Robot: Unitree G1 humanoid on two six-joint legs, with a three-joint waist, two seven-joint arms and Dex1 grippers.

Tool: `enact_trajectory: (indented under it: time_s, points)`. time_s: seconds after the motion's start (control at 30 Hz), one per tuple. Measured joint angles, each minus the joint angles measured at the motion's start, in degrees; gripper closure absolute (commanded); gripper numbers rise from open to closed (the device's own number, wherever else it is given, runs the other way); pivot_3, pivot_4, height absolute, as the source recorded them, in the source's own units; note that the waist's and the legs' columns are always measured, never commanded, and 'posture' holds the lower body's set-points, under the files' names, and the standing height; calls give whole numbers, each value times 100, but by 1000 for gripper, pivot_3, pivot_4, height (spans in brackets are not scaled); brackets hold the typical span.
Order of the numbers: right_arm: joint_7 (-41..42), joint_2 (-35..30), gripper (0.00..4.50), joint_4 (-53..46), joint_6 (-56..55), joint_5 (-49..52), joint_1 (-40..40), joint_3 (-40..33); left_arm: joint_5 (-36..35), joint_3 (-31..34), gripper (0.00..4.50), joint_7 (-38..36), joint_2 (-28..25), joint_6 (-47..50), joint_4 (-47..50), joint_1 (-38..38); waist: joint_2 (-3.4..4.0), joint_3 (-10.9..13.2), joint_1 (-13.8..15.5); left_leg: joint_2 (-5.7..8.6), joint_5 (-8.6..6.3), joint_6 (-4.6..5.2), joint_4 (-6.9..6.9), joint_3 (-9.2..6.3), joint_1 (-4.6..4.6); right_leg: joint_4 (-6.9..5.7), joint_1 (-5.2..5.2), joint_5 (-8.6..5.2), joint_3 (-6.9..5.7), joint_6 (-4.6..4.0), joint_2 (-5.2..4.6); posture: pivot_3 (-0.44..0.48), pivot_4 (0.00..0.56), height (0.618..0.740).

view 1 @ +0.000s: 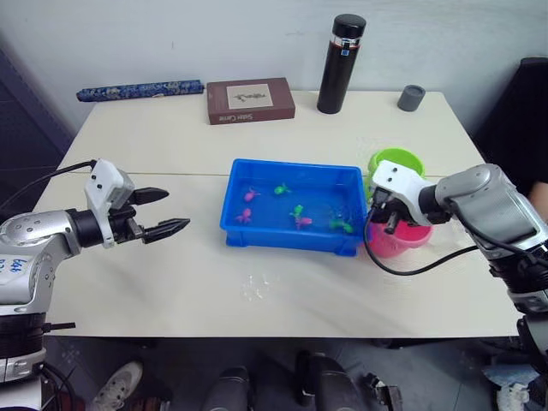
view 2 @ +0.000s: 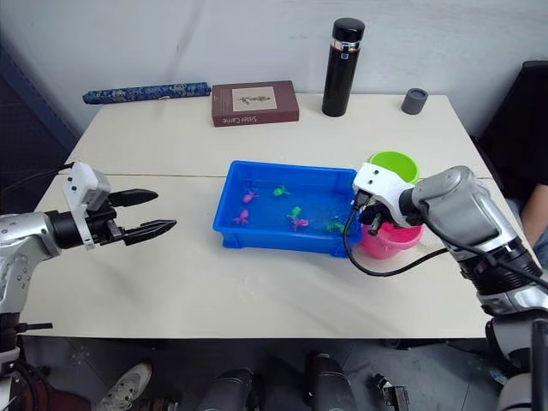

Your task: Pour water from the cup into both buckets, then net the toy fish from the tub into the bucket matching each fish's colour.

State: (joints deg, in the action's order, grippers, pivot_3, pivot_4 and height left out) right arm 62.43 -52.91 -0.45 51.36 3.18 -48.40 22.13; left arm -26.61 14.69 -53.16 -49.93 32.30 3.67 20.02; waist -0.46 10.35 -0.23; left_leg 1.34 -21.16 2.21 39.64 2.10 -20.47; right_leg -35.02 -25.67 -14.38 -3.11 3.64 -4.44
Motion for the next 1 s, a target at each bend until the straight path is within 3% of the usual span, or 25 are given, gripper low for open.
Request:
enact_trajectory:
  time_s: [0.3,0.67,1.0]
  points:
    - [482,-203,4500,-162,63,143,32,-3,0,-1,45,28,0,0,-1,0,0,0,-4,0,0,0,0,0,0,1,0,0,0,0,0,0,150,740]
    - [183,212,4500,-400,396,409,232,-34,-1,-1,45,58,8,0,2,-1,0,0,3,0,0,-1,0,0,0,-1,0,0,-1,0,0,0,150,740]
    - [178,-3,4500,-343,495,542,202,-402,-1,-6,45,55,13,0,-1,11,0,0,7,0,0,-1,-1,-1,0,1,1,0,-2,0,0,0,150,740]
